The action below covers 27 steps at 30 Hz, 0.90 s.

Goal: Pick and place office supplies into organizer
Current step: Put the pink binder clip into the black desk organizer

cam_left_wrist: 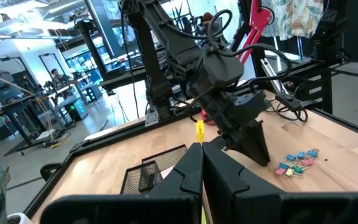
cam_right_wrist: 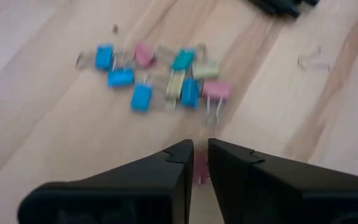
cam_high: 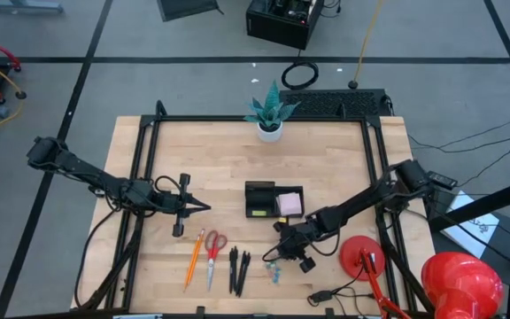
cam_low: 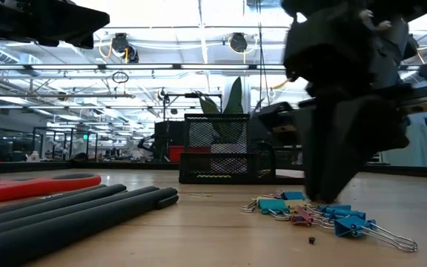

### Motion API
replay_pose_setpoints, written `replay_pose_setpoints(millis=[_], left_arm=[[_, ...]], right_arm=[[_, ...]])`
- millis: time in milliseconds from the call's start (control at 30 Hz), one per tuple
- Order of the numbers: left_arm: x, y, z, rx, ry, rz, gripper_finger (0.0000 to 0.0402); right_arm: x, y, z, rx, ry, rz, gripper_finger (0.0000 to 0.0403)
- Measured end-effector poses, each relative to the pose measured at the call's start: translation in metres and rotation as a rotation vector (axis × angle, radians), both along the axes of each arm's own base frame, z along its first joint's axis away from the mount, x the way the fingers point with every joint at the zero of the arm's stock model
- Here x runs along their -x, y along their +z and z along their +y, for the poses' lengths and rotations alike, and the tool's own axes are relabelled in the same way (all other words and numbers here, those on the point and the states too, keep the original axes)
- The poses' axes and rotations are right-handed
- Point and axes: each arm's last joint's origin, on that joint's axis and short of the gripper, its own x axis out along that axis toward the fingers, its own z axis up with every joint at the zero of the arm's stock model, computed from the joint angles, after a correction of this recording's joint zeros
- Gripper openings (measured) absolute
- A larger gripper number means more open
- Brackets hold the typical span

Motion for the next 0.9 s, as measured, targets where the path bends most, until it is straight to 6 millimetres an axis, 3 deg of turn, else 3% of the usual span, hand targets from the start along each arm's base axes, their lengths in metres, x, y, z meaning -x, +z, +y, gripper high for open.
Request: replay_pose_setpoints(millis=[267,567,900], left_arm=[[0.000,0.000,0.000,-0.002,0.000,0.000,0.0017],[0.000,0.000,0.000,-0.006,0.000,0.002,0.0017],[0.000,0.000,0.000,-0.013,0.000,-0.001,0.0017]], right_arm=[[0.006,0.033,-0.004,0.016,-0.007,-0.087,0.0037],[0.008,0.052,-0.004,0.007,0.006,-0.164,0.0038],[-0.016,0.072,-0.025,0.084,-0.099,-0.455,0.0038]])
